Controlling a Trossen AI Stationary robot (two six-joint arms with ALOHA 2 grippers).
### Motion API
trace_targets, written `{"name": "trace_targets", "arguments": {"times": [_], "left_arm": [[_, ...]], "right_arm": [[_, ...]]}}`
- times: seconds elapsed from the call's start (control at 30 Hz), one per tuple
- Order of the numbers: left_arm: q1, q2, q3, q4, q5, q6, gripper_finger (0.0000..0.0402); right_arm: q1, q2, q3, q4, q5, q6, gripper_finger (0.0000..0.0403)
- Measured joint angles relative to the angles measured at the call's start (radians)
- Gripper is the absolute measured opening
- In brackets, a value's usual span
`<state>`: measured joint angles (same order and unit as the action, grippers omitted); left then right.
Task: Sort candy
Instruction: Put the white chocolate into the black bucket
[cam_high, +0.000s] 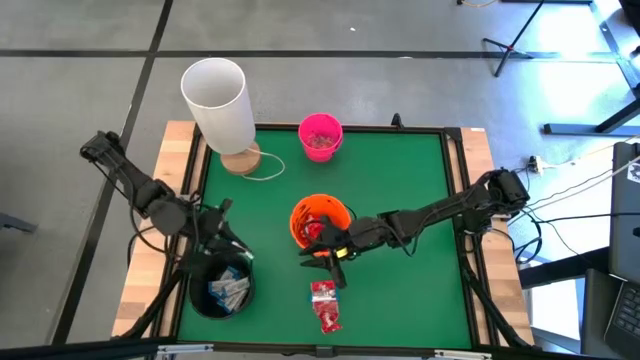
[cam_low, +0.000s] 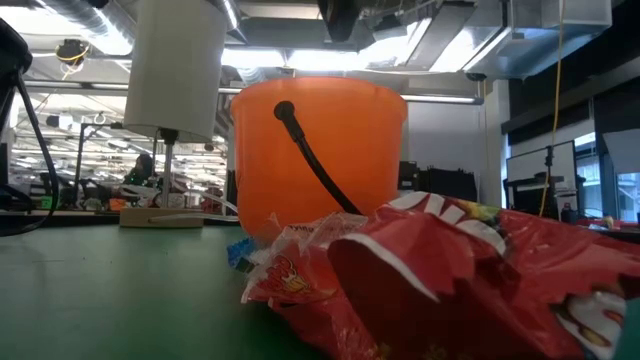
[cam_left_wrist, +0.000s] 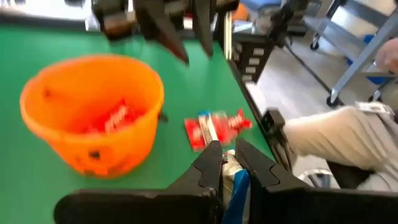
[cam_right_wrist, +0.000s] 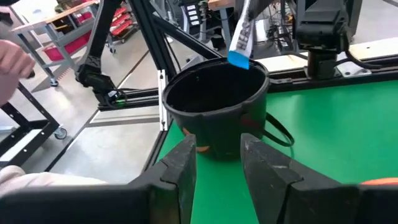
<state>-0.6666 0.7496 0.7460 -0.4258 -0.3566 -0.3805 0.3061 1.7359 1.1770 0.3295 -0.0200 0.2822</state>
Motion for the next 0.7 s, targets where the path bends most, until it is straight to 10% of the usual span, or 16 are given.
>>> {"name": "trace_targets", "arguments": {"times": [0.7], "left_arm": [[-0.037, -0.026, 0.0, -0.213, 0.155, -0.335, 0.0015]], "right_arm": [[-0.001, 0.0, 0.0, -0.066, 0.0, -0.029, 0.0122]]}}
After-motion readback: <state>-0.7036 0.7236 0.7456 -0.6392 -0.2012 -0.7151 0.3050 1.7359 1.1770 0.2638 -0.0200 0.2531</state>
